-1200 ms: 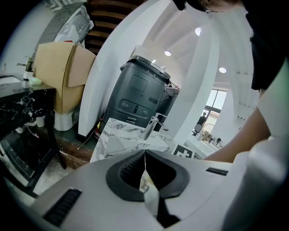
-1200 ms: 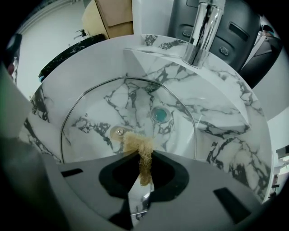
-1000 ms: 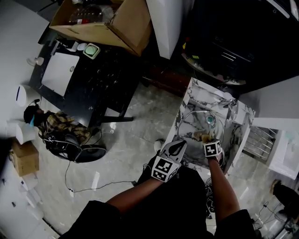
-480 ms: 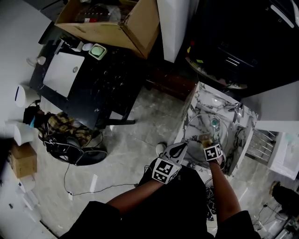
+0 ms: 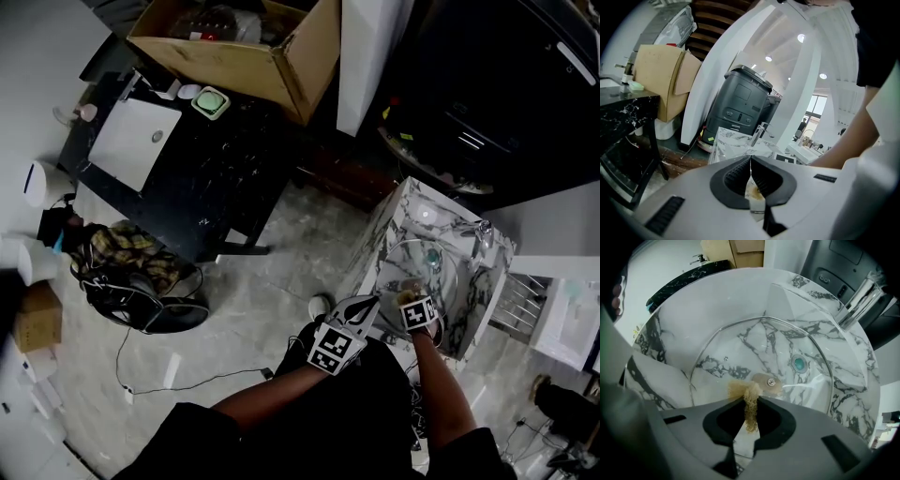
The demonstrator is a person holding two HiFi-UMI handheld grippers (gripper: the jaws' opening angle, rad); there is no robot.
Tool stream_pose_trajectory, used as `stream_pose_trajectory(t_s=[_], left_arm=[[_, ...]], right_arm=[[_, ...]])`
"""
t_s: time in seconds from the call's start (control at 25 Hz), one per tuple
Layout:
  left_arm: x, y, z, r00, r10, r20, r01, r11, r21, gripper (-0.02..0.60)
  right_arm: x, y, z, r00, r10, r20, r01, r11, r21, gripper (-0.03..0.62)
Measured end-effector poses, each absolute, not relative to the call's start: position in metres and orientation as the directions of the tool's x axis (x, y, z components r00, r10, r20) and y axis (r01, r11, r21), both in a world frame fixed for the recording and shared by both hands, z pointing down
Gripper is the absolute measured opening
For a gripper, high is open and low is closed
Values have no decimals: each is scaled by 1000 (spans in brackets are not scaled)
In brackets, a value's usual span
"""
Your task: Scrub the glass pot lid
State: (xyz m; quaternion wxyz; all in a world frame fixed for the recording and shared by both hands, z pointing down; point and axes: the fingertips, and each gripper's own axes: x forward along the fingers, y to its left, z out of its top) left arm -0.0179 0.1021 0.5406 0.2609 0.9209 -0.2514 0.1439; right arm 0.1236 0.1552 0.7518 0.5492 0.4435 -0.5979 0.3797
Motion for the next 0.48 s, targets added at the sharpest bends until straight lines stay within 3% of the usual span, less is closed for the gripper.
stream_pose_trajectory(t_s=[0.24,0.36,0.48], left_arm=[[-26,106,539,843,-367,393,-516,-758,399,17],[-31,104,534,848,-365,384,-507,-771,385,18],[-36,98,533,850,-361,383,-503,-772,388,17]], right_arm=[[104,147,754,-2,-100,995,-932,360,35,58],[81,157,757,-93,-46,995,-945,318,-74,58],[97,144,755,1,-91,996,-927,374,35,58]])
